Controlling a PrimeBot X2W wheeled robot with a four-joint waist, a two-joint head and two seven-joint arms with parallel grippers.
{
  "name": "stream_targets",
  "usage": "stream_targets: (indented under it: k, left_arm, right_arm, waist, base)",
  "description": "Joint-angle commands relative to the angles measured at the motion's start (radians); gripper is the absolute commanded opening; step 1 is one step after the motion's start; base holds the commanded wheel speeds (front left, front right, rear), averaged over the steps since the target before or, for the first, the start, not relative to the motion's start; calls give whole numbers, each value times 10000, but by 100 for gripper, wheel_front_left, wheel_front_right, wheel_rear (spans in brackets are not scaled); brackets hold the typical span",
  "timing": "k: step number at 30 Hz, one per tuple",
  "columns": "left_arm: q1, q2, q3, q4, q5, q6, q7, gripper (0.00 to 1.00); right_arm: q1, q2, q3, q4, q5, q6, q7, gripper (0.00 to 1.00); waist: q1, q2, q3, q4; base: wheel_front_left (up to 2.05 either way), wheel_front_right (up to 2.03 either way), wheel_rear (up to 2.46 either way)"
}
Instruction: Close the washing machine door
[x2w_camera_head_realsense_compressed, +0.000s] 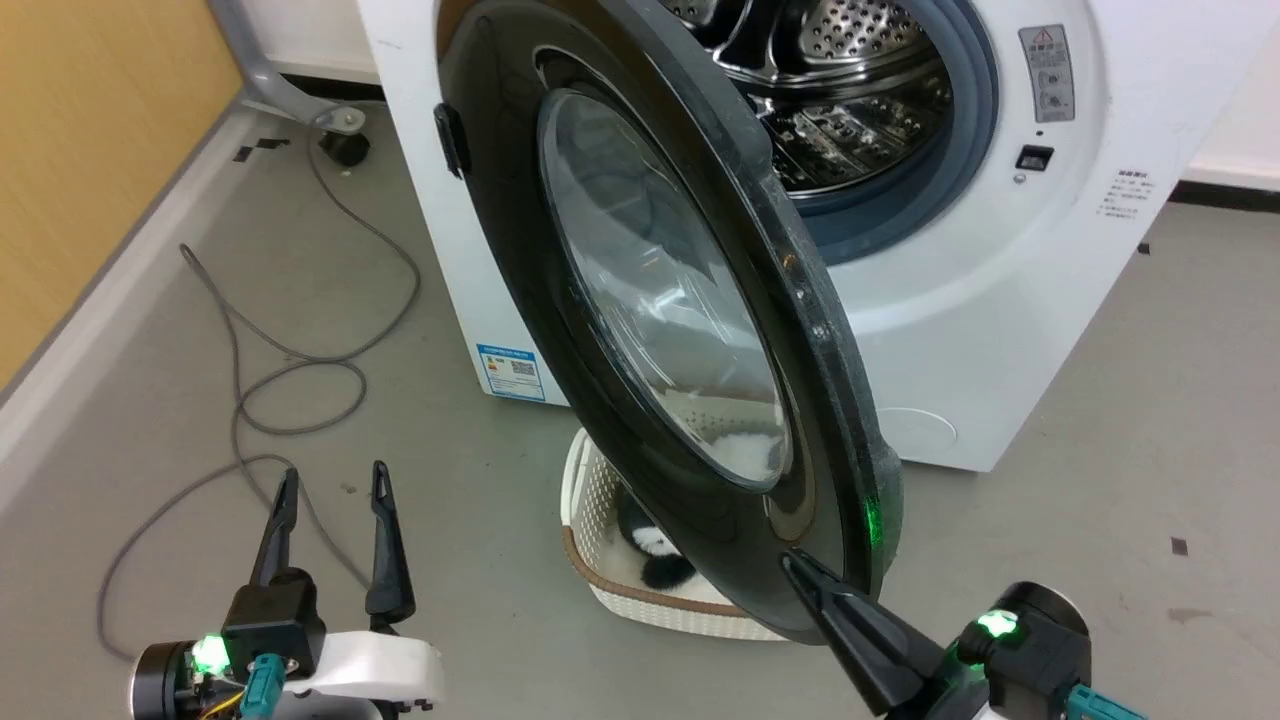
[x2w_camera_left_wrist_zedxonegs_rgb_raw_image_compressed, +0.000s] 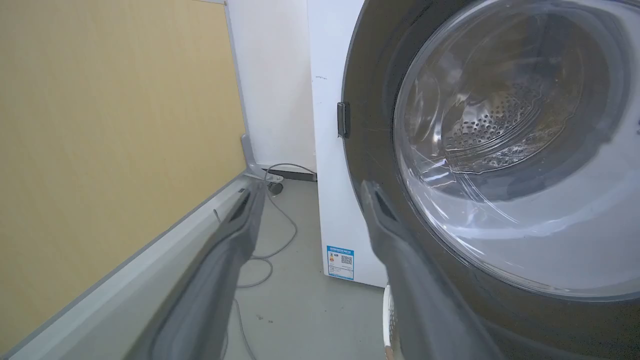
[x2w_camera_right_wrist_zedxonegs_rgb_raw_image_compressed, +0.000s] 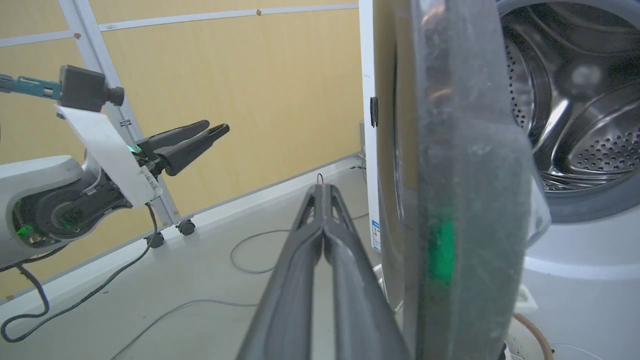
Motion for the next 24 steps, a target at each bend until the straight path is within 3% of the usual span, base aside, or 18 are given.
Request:
stream_targets:
  k: [1, 14, 24]
  left_arm:
    - [-120, -19, -7, 20, 82, -37, -43, 100]
    - [-689, -185, -209, -63, 175, -103, -43, 100]
    - [-1466, -259, -387, -239, 175, -24, -43, 100]
  right_arm:
    - [53, -25, -52, 179, -95, 8, -44, 0]
    - [-897, 147, -1962, 1281, -500, 8, -44, 0]
    - [-2965, -57, -3599, 2614, -607, 8, -44, 0]
  waist:
    - [0, 0, 66, -52]
    - [0, 0, 1008, 2]
    - [0, 0, 2270, 163]
  base:
    - [0, 0, 0]
    - [0, 0, 0]
    - [0, 0, 0]
